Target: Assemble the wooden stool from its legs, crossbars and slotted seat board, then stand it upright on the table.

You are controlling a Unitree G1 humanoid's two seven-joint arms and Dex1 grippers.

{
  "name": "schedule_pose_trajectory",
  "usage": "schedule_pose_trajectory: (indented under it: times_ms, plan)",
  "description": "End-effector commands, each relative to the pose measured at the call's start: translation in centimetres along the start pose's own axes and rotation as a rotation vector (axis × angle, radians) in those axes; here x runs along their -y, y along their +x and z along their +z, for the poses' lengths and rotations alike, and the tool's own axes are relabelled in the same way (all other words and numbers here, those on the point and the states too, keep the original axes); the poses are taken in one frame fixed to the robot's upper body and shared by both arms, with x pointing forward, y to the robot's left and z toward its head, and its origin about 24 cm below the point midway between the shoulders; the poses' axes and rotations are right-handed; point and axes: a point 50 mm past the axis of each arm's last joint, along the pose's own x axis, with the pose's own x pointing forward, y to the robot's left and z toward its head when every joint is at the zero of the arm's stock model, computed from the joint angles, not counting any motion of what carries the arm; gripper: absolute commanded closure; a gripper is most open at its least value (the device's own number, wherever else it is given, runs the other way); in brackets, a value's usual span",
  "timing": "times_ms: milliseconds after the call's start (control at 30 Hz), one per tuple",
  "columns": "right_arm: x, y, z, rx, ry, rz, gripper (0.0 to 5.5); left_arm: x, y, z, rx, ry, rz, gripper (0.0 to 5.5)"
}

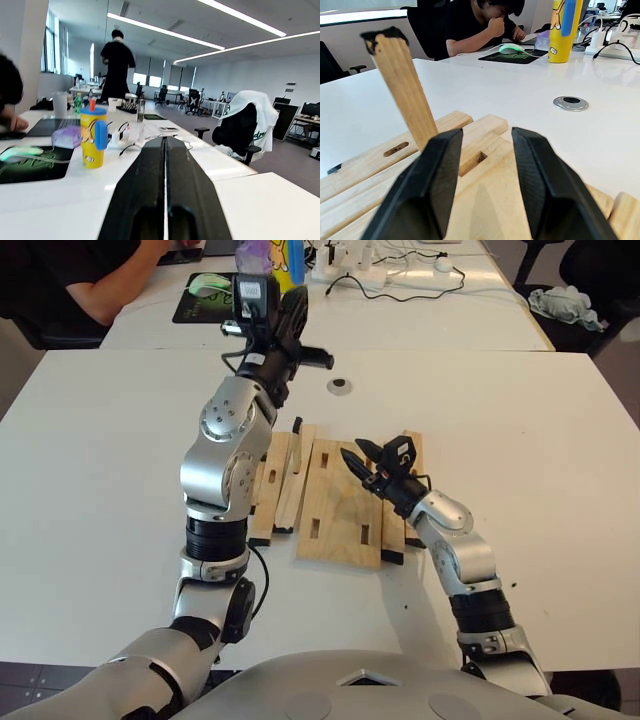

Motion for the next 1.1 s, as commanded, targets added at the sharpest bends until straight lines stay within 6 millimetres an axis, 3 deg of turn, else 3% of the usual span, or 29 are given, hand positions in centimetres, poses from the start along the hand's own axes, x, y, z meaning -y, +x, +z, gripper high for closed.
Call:
schedule_pose_trajectory:
  times_ms: [33, 167, 333, 567, 700, 767, 867, 1000, 1100]
  plan:
    - [-0.1, 0.1, 0.1, -0.002, -0.014, 0.013, 3.68, -0.1, -0.1, -1.6, -0.04, 0.007, 0.01, 5.49]
    - [-0.1, 0.1, 0.2, -0.004, -0.018, 0.019, 3.68, -0.7, -2.4, -9.3, -0.45, -0.095, 0.046, 5.49]
    - [0.0, 0.2, 0.4, 0.001, -0.018, 0.014, 3.68, -0.4, -4.4, -12.2, -0.611, -0.168, 0.033, 5.49]
    - [-0.2, 0.3, 0.1, -0.002, -0.012, 0.009, 3.68, -0.3, -2.7, -9.5, -0.472, -0.085, 0.008, 5.49]
    - [-0.1, 0.1, -0.1, -0.004, -0.007, 0.005, 3.68, -0.2, -1.9, -6.2, -0.264, -0.027, 0.007, 5.49]
    - [0.0, 0.1, -0.2, -0.005, -0.005, 0.001, 3.68, -0.2, -1.8, -3.5, -0.092, -0.009, 0.008, 5.49]
    - [0.1, -0.1, -0.3, -0.006, 0.0, -0.01, 3.68, -0.6, -2.6, -1.0, 0.012, 0.059, 0.012, 5.34]
    - [0.3, -0.5, -0.3, 0.0, 0.006, -0.032, 3.68, -1.9, -4.3, -0.7, -0.039, 0.067, 0.049, 4.86]
    - [0.5, -0.7, -0.2, 0.011, 0.012, -0.058, 3.68, -3.4, -6.6, -0.7, -0.106, 0.071, 0.108, 4.44]
